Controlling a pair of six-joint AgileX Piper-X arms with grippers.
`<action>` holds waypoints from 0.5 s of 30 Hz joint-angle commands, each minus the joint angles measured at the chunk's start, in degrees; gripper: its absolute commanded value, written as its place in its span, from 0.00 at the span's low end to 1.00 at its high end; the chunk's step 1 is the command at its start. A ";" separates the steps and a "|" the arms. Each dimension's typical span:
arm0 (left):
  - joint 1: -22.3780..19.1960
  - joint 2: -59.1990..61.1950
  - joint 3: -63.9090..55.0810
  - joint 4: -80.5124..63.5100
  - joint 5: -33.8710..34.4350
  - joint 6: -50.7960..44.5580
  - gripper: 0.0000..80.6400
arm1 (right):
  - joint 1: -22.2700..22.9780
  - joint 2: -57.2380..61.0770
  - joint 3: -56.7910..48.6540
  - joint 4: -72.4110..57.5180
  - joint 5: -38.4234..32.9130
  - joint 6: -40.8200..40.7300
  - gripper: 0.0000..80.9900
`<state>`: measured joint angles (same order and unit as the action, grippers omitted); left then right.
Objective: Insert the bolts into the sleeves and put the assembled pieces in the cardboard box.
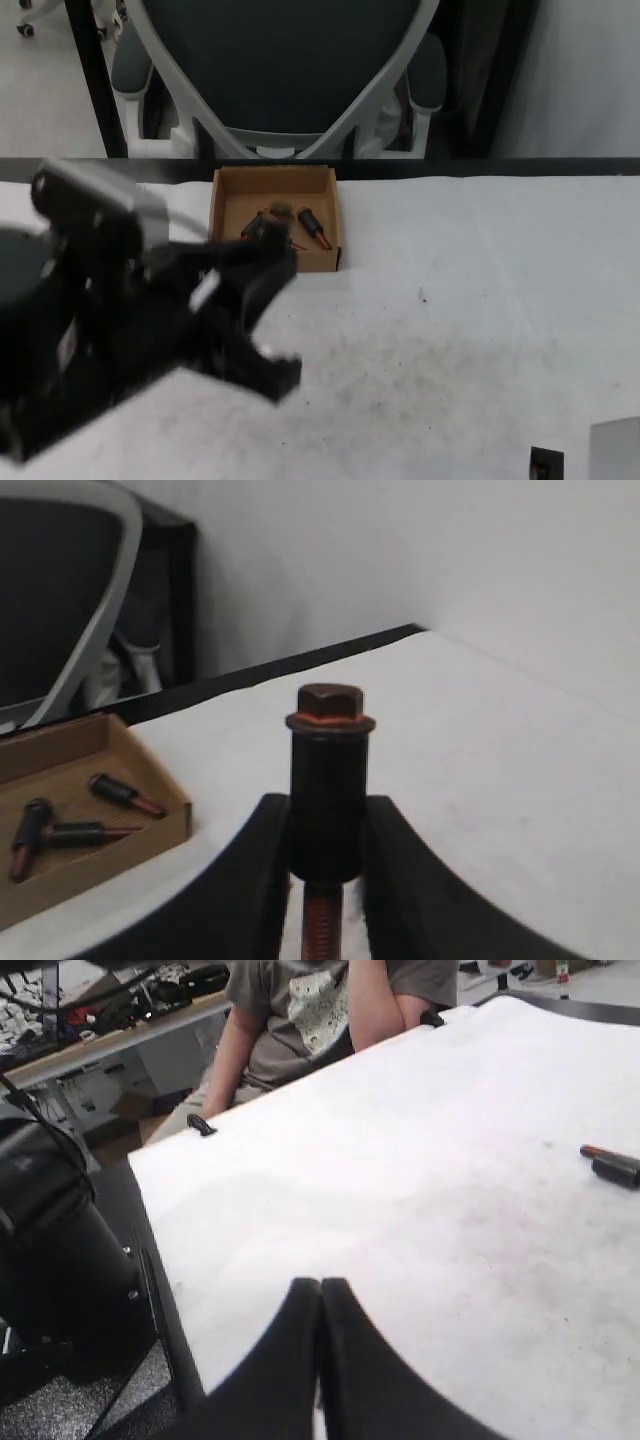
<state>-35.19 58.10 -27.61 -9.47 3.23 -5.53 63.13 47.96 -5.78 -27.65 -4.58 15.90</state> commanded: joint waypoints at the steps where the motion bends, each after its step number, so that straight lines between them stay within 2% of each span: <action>1: 0.97 0.84 -1.39 0.93 1.22 -0.48 0.01 | -0.10 -0.36 -3.34 7.36 -0.45 0.48 0.00; 6: 7.12 11.62 -8.00 2.78 4.82 -2.17 0.01 | -0.21 -0.13 -6.45 16.55 -0.30 0.36 0.00; 10: 9.45 20.31 -15.36 7.12 4.80 -2.17 0.01 | -1.75 1.61 -9.90 24.75 2.83 -0.39 0.00; 15: 10.64 29.78 -25.72 12.27 4.55 0.49 0.01 | -5.24 5.50 -14.26 30.06 2.06 -3.11 0.00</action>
<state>-25.15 83.92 -47.23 0.00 7.45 -6.86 59.26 52.21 -17.89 0.00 -2.33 14.12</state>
